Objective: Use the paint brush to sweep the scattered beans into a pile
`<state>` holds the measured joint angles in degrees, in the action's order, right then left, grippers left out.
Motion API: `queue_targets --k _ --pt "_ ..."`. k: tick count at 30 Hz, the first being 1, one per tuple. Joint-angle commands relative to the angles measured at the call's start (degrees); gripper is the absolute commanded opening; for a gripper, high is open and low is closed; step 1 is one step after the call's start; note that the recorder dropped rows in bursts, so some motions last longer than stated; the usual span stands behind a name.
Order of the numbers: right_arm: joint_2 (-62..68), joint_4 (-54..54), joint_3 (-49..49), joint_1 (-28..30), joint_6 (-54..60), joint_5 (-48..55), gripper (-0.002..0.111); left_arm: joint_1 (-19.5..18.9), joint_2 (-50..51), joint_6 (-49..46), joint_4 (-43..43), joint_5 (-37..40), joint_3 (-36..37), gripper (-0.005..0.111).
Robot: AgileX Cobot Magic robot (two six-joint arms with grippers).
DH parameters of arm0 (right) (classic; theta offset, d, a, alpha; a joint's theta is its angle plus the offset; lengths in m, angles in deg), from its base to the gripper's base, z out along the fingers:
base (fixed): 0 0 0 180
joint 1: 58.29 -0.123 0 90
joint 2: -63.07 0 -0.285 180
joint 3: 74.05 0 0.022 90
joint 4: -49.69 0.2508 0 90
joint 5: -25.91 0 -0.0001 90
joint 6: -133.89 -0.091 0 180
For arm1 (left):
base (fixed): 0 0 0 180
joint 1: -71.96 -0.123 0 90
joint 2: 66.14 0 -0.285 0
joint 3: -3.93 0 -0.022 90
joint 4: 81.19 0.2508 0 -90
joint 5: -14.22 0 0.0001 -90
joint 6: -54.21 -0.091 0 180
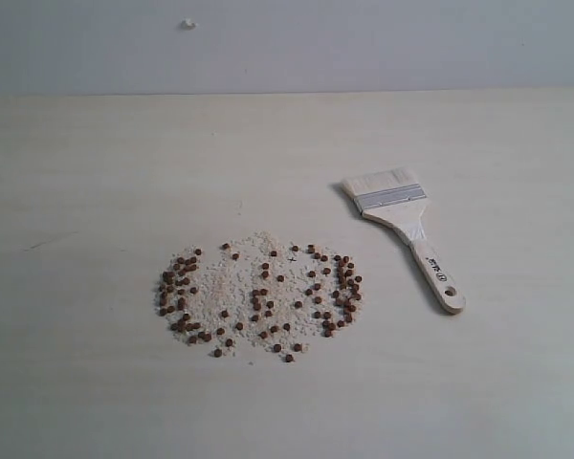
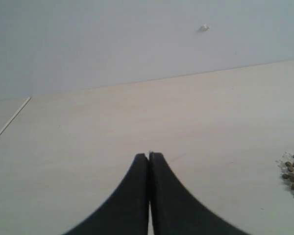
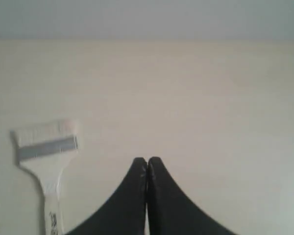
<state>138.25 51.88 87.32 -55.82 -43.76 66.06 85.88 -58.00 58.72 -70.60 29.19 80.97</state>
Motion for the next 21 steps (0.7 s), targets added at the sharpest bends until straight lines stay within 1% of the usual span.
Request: queue_targets --k 1,2,3,4,6,9,11,21 --pt "12.5 1.0 4.8 -6.6 3.8 15.4 0.000 0.4 -0.4 0.2 -0.1 -0.1 0.2 0.000" --pt "16.8 0.0 5.3 -10.6 3.5 16.5 0.000 0.4 -0.4 0.2 -0.1 -0.1 0.2 0.000" --pt "18.9 -0.2 5.3 -13.1 3.5 16.5 0.000 0.4 -0.4 0.2 -0.1 -0.1 0.2 0.000" --pt "22.6 -1.5 5.3 -17.0 3.3 15.6 0.000 0.4 -0.4 0.2 -0.1 -0.1 0.2 0.000" --pt "27.4 -2.2 5.3 -21.0 1.9 10.6 0.000 0.4 -0.4 0.2 -0.1 -0.1 0.2 0.000" --pt "30.4 -2.2 5.3 -21.8 1.9 5.8 0.000 0.4 -0.4 0.2 -0.1 -0.1 0.2 0.000" --pt "31.2 -2.2 5.3 -21.8 1.9 4.5 0.000 0.4 -0.4 0.2 -0.1 -0.1 0.2 0.000" --pt "31.4 -2.2 5.3 -21.8 1.8 6.4 0.001 0.4 -0.4 0.2 -0.1 -0.1 0.2 0.000"
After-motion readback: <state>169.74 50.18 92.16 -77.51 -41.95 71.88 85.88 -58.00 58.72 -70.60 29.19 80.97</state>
